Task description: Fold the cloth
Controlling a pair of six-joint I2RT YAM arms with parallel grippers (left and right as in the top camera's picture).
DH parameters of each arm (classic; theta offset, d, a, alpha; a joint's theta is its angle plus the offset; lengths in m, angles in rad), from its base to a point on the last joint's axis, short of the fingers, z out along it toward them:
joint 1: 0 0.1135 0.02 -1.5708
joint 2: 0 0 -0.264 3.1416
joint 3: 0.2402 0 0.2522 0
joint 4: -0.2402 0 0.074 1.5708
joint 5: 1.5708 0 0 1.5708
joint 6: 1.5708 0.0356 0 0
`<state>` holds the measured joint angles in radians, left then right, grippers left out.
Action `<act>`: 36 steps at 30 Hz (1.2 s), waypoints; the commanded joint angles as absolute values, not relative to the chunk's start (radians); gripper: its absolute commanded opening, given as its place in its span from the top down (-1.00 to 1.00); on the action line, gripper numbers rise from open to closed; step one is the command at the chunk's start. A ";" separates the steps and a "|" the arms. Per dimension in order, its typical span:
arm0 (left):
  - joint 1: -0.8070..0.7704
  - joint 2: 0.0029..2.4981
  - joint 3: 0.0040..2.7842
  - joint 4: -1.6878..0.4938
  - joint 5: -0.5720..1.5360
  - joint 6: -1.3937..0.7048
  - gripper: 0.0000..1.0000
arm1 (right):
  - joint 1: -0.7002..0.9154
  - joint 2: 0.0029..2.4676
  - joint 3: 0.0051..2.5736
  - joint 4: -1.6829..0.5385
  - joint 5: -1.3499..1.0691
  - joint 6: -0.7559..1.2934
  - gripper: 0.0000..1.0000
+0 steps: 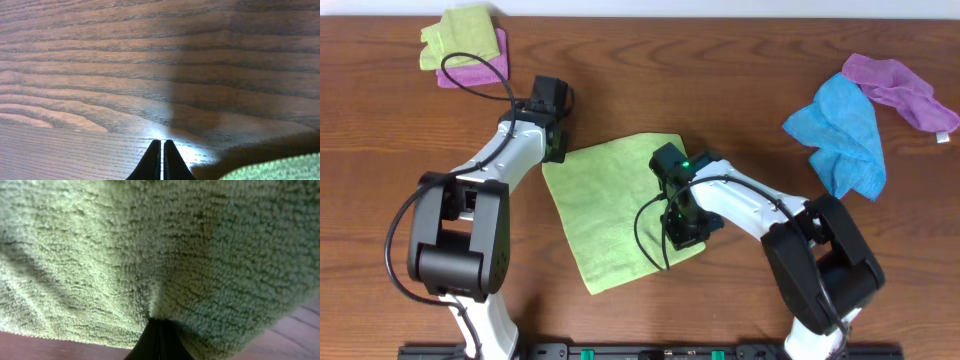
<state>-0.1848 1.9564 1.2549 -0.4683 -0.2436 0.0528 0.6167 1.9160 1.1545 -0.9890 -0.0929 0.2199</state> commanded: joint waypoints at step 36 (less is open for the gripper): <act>-0.290 1.882 1.421 -0.893 0.035 -0.155 0.88 | 0.367 1.908 1.576 -0.881 -0.038 0.050 0.97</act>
<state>-0.2623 1.9373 1.4319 -0.8898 0.0231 -0.1314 0.3695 1.9228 1.5608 -0.8925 0.0391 0.0963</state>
